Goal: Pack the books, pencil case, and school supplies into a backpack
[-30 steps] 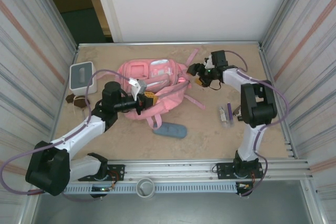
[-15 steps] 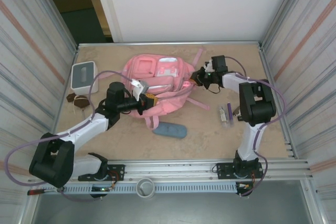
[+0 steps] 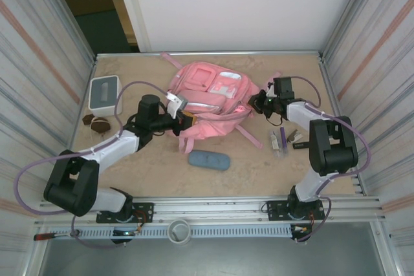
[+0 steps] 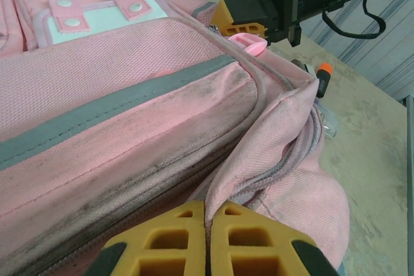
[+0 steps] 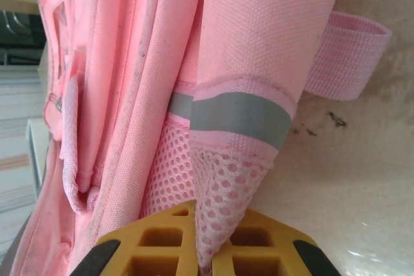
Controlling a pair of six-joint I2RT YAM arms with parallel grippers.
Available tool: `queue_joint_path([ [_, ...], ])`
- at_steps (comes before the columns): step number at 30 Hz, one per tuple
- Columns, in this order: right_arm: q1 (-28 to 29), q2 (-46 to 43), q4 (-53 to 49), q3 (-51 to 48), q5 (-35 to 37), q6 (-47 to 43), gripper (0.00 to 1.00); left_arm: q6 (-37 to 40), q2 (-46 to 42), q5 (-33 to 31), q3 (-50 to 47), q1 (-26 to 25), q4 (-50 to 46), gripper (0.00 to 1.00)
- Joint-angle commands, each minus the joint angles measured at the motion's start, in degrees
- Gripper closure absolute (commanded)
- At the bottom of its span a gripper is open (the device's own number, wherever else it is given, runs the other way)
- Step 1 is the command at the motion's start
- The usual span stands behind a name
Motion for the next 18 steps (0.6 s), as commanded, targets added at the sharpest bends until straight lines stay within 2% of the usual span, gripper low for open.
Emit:
queue_joint_path([
  [1, -0.1, -5.0, -3.8, -0.7, 0.4, -2.6, 0.96, -2.6, 0.9, -9.9, 2.7, 1.2, -1.8, 0.96],
  [11, 2.7, -7.7, -6.7, -1.5, 3.7, -4.3, 0.96, -4.4, 5.0, -13.4, 6.1, 2.7, -5.6, 0.96],
  [18, 9.5, -9.1, -3.3, -6.1, 10.9, -1.2, 0.92, -9.0, 9.6, -16.5, 9.6, 6.2, -8.1, 0.93],
])
